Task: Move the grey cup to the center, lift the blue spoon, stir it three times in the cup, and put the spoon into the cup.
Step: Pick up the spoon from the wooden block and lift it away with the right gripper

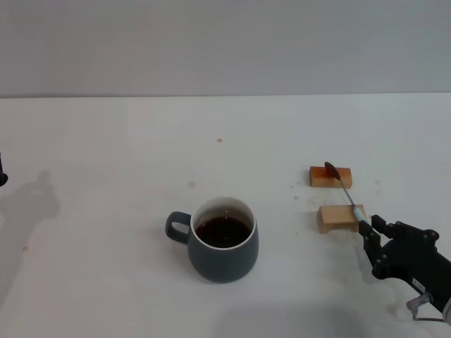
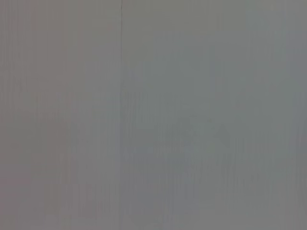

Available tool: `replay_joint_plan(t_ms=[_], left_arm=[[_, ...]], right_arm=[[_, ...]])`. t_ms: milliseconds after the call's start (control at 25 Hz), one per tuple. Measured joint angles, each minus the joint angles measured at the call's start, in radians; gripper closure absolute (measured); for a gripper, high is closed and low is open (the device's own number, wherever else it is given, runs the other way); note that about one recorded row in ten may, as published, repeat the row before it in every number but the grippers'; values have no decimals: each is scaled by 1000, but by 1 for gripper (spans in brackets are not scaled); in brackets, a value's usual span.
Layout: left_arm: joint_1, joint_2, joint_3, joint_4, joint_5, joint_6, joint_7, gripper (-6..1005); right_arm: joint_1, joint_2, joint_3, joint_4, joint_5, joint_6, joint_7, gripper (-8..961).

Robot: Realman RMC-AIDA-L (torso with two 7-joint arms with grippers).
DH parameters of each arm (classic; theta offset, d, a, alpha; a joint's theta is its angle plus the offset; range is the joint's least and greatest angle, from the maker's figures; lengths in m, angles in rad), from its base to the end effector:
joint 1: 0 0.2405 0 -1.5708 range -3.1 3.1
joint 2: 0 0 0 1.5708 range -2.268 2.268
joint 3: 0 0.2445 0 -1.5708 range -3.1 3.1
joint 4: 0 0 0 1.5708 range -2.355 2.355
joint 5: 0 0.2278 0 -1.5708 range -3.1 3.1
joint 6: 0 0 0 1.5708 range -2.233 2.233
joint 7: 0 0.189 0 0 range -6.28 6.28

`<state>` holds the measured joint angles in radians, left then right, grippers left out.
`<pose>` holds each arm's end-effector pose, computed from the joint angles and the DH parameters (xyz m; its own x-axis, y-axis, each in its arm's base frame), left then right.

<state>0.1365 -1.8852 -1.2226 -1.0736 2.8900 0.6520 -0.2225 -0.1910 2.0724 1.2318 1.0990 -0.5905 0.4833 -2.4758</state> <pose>-0.3268 0.3305 0.0398 0.7106 0.0591 0.7011 0.7014 -0.1389 -0.6992 0.2928 0.2968 -0.0849 0.7845 -0.2841 -0.5513 -0.6173 -0.4435 -0.6498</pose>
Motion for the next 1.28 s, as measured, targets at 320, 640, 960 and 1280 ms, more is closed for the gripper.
replay_joint_plan(t_ms=[320,640,960,1280], left_arm=[[0,1,-1,-2,0,0,0,1002],[-3,3,-2,-5,0,-10,0,1002],[-3,3,-1,-5,0,-11,0,1002],[0,3,1,-5,0,-11,0,1002]], right_arm=[[10,0,0,-6,3,-6,0,770],[9,0,-1,-4,4,-11,1,766],[8,0,-3,-6,5,-11,2,762],[8,-1,-3,-4,5,-11,2,758]])
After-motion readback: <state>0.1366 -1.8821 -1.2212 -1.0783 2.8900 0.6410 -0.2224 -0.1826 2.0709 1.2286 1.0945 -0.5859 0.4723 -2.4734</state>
